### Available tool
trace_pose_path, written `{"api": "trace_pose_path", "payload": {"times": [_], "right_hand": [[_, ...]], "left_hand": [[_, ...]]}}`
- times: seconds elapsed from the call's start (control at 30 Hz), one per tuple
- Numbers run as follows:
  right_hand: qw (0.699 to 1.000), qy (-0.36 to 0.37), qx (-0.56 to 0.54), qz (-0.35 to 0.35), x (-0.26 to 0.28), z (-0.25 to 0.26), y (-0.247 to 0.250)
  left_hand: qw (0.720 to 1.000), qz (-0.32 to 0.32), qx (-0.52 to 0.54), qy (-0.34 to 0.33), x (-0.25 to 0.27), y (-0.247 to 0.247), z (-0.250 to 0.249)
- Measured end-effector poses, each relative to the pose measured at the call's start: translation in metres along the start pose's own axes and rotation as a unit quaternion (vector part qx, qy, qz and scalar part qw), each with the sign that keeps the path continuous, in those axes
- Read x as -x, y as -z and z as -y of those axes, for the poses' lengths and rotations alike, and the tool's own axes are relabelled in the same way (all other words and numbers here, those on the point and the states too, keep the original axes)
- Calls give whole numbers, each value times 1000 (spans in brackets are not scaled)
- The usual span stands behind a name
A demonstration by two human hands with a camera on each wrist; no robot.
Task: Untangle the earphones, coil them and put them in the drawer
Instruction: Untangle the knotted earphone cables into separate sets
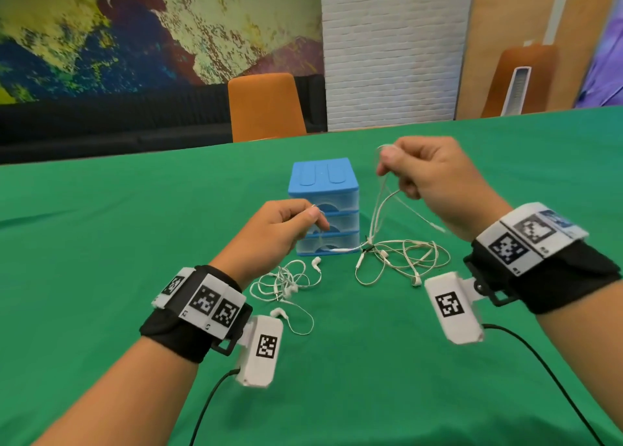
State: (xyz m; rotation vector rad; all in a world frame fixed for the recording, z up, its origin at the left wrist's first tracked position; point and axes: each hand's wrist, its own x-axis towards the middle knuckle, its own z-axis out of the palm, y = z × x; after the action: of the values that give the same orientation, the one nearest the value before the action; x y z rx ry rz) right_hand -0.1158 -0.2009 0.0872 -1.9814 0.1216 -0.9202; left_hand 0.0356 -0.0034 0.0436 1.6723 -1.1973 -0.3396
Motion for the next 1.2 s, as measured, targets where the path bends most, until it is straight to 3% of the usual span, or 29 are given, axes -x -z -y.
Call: {"api": "trace_pose_path", "payload": {"times": [0.23, 0.33, 0.4, 0.6, 0.77, 0.9, 1.03, 1.2], "right_hand": [[973, 0, 32, 228, 12, -4, -23], [960, 1, 33, 279, 16, -8, -24], [960, -3, 26, 278, 17, -12, -22], [991, -46, 16, 128, 6, -17, 0], [998, -45, 51, -13, -14, -20, 30], [989, -6, 68, -128, -32, -20, 56], [973, 31, 130, -188, -47, -28, 77], [943, 63, 215, -247, -59, -41, 88]], "left_hand": [[996, 31, -8, -80, -2, -13, -31], [993, 33, 0, -111, -4, -13, -31], [993, 27, -3, -117, -5, -12, -28], [998, -14, -25, -60, -5, -7, -3], [999, -31, -22, 18, -3, 1, 23], [994, -60, -29, 84, -2, 10, 43], [986, -65, -63, 142, -8, 13, 61], [970, 9, -136, 199, -16, 9, 80]]}}
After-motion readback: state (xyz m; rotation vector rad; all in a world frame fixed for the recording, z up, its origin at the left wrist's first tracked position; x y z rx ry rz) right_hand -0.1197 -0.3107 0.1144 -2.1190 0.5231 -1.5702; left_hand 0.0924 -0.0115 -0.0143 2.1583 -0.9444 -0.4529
